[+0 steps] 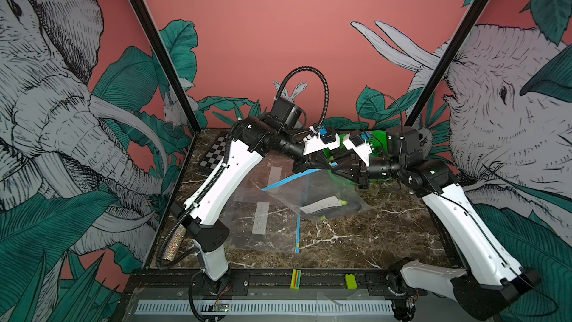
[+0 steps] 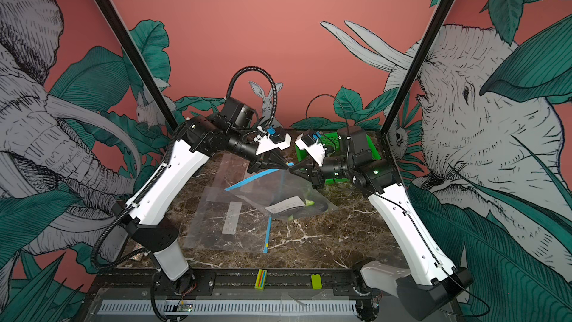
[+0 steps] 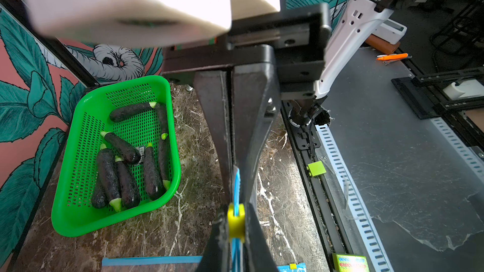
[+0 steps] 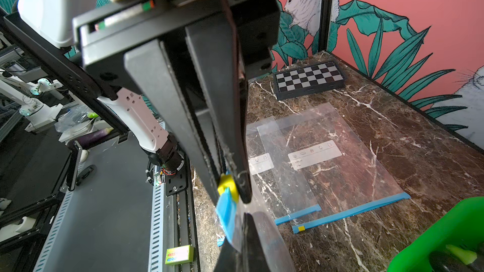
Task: Place the eggplant in a zip-top bag and seal the zipper
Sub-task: Zip the zipper on the zipper food storage bag.
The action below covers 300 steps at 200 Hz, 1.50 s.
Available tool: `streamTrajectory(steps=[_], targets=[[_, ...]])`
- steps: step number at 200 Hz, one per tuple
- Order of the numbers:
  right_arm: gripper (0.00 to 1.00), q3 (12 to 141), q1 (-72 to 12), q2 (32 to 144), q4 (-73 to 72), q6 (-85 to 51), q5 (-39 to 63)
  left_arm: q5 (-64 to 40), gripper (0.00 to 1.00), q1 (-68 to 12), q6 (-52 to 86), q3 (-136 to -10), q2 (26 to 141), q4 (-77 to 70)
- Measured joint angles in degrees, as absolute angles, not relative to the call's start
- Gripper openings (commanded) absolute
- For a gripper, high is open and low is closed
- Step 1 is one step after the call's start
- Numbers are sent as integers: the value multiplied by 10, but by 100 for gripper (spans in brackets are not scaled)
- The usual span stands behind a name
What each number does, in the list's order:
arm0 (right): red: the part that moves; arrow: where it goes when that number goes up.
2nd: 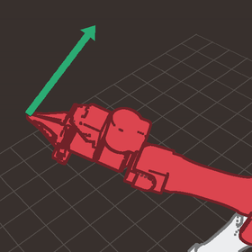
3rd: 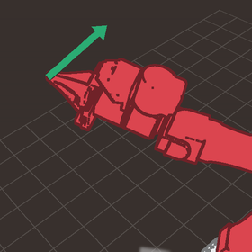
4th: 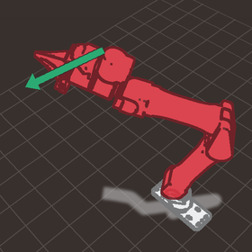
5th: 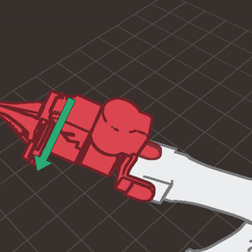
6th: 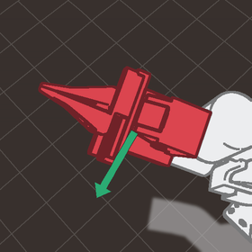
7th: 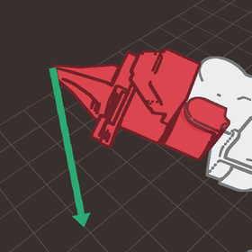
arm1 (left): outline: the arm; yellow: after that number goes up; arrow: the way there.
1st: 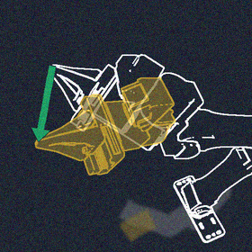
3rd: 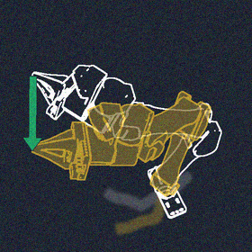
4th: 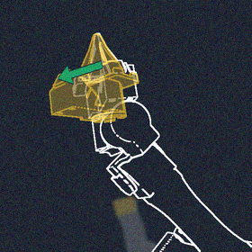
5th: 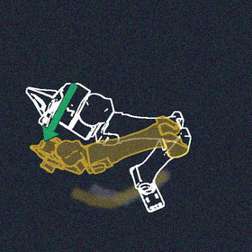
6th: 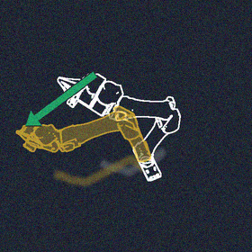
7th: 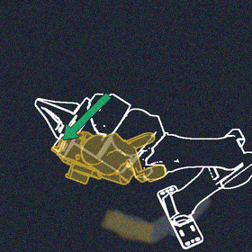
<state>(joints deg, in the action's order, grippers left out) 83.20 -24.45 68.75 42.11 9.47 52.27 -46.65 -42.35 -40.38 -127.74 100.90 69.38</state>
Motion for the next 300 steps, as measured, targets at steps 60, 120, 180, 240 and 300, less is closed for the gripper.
streamTrajectory(steps=[60,120,180,240,300], targets=[[0,832,-244,686,421,95,521,-462,0,-423,-407,-1270,1004,696],[0,832,-240,677,421,94,517,-462,0,-424,-408,-1251,992,692],[4,832,-235,673,419,94,522,-460,0,-423,-406,-1239,984,684],[29,832,-229,673,406,90,539,-453,0,-423,-399,-1236,984,680],[31,832,-229,676,388,85,558,-452,0,-423,-391,-1237,984,678]])
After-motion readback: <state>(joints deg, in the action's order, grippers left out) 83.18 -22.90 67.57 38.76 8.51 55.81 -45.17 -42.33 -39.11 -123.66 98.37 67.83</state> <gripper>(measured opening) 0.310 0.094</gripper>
